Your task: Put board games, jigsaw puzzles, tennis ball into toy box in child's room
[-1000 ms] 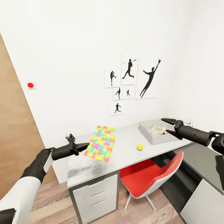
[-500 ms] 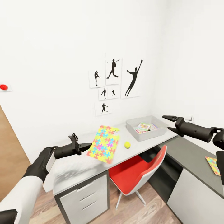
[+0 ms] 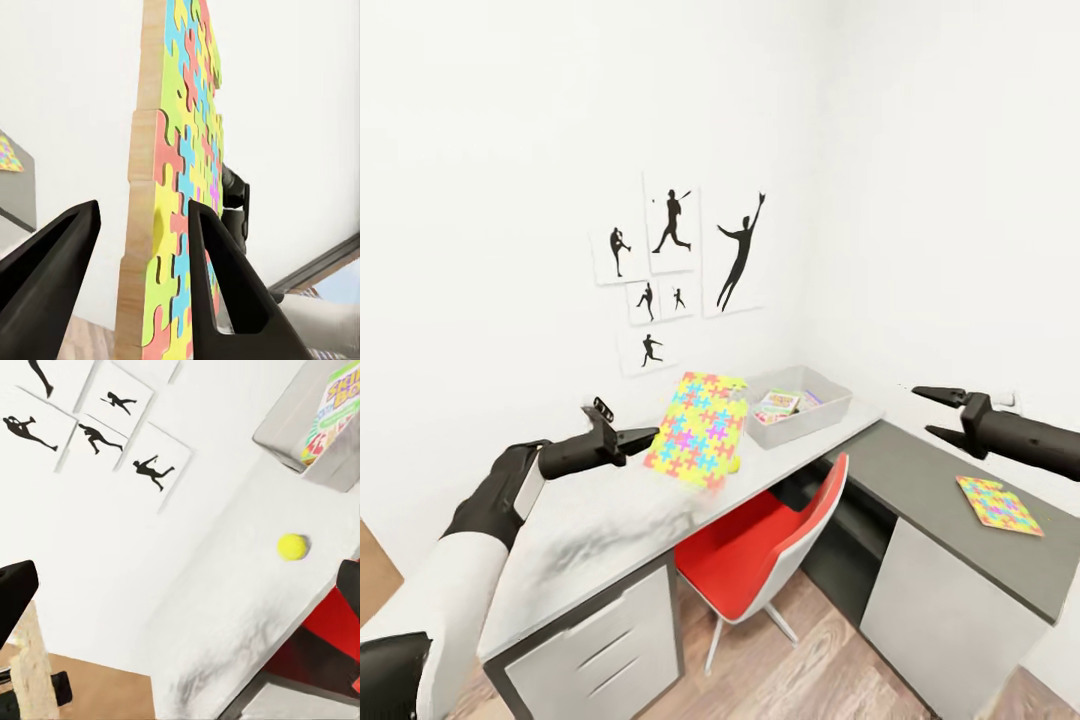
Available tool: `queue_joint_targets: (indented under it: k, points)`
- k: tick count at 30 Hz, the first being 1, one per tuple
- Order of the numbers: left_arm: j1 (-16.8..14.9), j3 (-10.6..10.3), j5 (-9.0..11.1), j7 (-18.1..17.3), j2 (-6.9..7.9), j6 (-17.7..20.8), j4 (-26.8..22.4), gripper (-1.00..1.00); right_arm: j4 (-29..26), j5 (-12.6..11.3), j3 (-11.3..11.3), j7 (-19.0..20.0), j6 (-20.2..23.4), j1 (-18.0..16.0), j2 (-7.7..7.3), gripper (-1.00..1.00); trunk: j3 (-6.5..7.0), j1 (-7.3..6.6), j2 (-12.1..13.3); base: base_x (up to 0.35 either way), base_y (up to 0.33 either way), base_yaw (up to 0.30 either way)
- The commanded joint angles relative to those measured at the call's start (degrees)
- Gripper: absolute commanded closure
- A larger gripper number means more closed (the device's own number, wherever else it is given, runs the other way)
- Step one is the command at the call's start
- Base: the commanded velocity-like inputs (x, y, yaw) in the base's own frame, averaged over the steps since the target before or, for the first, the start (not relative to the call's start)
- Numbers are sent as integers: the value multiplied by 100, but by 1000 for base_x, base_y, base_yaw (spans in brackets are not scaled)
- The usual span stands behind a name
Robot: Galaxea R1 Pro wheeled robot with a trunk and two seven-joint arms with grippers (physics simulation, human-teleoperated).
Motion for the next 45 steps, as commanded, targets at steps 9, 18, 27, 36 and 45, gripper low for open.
queue_joint_targets:
  k: [9, 18, 27, 36, 45]
  points:
    - [-823, 360, -10, 513, -315, 47, 527, 100, -1, -298, 3, -6, 16, 477, -223, -100, 0, 4, -14, 0, 0, -272]
    - [-1402, 1295, 258, 2678, -676, -10, 1272, 100, -1, -305, 10, 1073, 16, 1473, -399, -100, 25, 4, -14, 0, 0, -238]
    - [-1554, 2302, 1107, 4588, -973, -50, 1290, 100, -1, -297, -2, 1959, 16, 1985, -524, -100, 33, 4, -14, 0, 0, -177]
    - [-1558, 2450, 1363, 5010, -1022, -267, 1261, 100, -1, -286, 17, 2023, 16, 2042, -516, -100, 33, 4, -14, 66, -40, -75]
    - [-1557, 2538, 1468, 5195, -1032, -562, 1271, 100, -9, -264, -24, 2024, 16, 2049, -470, -100, 33, 4, -14, 85, -66, -3]
